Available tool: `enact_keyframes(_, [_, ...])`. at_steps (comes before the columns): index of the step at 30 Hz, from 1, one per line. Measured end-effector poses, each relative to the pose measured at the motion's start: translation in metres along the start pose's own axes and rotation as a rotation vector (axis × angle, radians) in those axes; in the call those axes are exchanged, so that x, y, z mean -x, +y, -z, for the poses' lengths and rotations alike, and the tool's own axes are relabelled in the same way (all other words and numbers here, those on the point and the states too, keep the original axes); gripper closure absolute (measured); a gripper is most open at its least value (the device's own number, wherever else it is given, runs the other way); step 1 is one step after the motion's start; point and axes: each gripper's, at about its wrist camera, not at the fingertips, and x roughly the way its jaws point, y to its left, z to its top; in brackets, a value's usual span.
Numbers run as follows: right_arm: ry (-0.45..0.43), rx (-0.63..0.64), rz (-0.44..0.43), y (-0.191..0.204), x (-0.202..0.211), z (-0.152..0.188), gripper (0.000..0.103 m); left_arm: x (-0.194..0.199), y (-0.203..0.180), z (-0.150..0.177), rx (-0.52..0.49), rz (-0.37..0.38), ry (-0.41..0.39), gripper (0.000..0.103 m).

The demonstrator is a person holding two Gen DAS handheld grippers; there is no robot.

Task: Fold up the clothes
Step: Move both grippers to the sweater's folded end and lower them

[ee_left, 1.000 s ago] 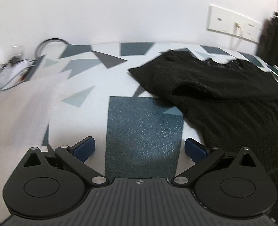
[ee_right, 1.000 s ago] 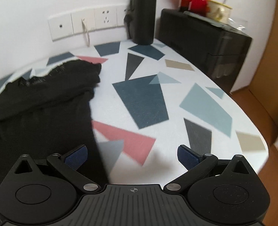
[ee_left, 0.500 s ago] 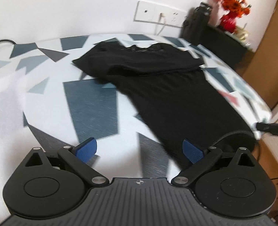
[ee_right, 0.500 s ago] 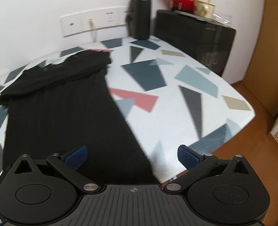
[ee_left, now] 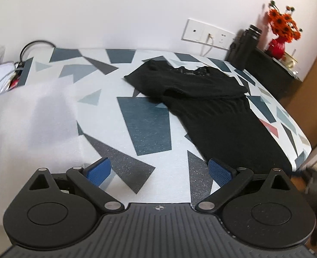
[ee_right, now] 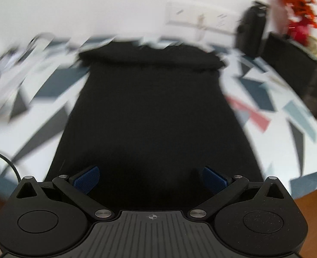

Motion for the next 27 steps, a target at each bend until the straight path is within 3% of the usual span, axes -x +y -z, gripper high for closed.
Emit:
enact_keyframes(4, [-0.005,-0.036,0.02,-0.02,0.02,0.013,0.001,-0.01,-0.009,0.001,0.031,0.063,0.029,0.006])
enact_keyframes(6, [-0.02,-0.114,0.039,-0.046,0.027,0.016,0.003,-0.023,-0.023,0.003,0.02,0.101,0.06,0.019])
enact_keyframes(8, [-0.01,-0.184,0.041,-0.079,0.027,0.017,0.021,-0.039,-0.041,0.007,0.006,0.156,0.106,0.024])
enact_keyframes(13, [0.011,-0.189,0.037,-0.131,0.016,0.018,0.039,-0.07,-0.077,0.024,-0.013,0.234,0.234,0.031])
enact_keyframes(16, [0.019,-0.142,-0.019,-0.143,0.008,0.017,0.049,-0.079,-0.091,0.035,-0.023,0.231,0.28,0.032])
enact_keyframes(18, [0.049,-0.117,-0.068,-0.146,-0.002,0.014,0.064,-0.08,-0.097,0.035,-0.028,0.207,0.275,0.032])
enact_keyframes(19, [0.056,-0.107,-0.09,-0.147,-0.004,0.013,0.067,-0.08,-0.099,0.034,-0.019,0.204,0.283,0.033])
enact_keyframes(20, [0.056,-0.099,-0.112,-0.149,-0.004,0.01,0.072,-0.081,-0.1,0.033,-0.01,0.202,0.292,0.039])
enact_keyframes(21, [0.06,-0.091,-0.142,-0.15,-0.004,0.007,0.082,-0.083,-0.102,0.033,0.001,0.205,0.304,0.056])
enact_keyframes(22, [0.063,-0.083,-0.173,-0.151,-0.003,0.004,0.097,-0.084,-0.103,0.033,0.012,0.208,0.316,0.064])
enact_keyframes(24, [0.052,-0.076,-0.226,-0.155,0.001,-0.002,0.097,-0.087,-0.104,0.034,0.034,0.19,0.319,0.09])
enact_keyframes(27, [0.009,-0.086,-0.311,-0.165,0.008,-0.016,0.097,-0.087,-0.106,0.027,0.079,0.187,0.303,0.094])
